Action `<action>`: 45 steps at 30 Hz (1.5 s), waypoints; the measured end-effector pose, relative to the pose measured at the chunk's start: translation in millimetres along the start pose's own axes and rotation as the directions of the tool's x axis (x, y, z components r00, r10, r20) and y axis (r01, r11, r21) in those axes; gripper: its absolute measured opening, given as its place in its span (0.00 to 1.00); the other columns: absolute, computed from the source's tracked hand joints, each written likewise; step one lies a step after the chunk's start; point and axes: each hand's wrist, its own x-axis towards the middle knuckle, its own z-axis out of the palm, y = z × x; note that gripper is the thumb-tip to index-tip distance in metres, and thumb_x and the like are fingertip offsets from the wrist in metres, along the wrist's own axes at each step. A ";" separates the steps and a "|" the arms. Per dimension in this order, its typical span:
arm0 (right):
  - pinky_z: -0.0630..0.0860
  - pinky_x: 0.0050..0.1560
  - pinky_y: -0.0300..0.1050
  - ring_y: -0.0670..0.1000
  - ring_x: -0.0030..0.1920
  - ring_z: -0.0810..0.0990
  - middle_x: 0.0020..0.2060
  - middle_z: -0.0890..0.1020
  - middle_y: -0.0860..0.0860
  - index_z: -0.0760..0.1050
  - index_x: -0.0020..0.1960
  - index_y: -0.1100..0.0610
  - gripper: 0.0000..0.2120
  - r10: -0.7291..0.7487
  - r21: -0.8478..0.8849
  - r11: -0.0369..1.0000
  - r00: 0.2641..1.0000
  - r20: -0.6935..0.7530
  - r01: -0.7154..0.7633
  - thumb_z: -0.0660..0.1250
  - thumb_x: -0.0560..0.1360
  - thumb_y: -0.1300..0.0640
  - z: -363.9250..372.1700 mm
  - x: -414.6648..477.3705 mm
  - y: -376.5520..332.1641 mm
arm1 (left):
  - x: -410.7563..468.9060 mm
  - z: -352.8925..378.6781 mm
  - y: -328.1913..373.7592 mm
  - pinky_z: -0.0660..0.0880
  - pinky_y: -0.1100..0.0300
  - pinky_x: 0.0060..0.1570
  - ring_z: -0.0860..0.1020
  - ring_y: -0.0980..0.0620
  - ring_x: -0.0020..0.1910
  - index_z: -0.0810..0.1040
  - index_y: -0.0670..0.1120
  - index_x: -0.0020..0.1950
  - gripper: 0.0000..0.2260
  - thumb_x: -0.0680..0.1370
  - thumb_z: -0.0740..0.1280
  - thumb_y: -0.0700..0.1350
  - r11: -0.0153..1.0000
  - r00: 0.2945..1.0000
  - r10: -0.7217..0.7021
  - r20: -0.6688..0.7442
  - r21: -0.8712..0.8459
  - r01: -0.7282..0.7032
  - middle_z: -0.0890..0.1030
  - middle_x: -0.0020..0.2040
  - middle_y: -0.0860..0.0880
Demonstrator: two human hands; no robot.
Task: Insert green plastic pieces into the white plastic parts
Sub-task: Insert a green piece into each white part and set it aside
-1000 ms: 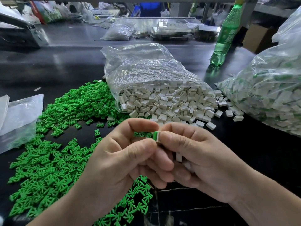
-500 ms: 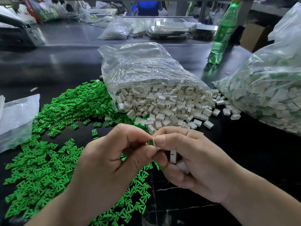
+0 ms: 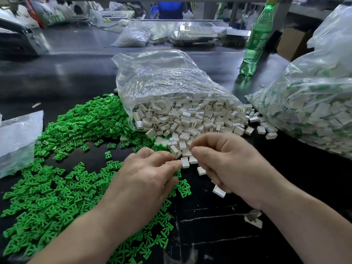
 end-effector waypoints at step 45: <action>0.60 0.20 0.35 0.48 0.24 0.67 0.37 0.80 0.55 0.82 0.43 0.54 0.09 0.064 0.427 0.897 0.989 0.130 -0.115 0.66 0.78 0.62 6.4 -4.0 -6.1 | -3.8 -5.9 5.6 0.74 0.51 0.45 0.76 0.50 0.46 0.83 0.54 0.50 0.09 0.74 0.70 0.55 0.999 0.998 0.047 0.041 0.021 -0.048 0.78 0.47 0.53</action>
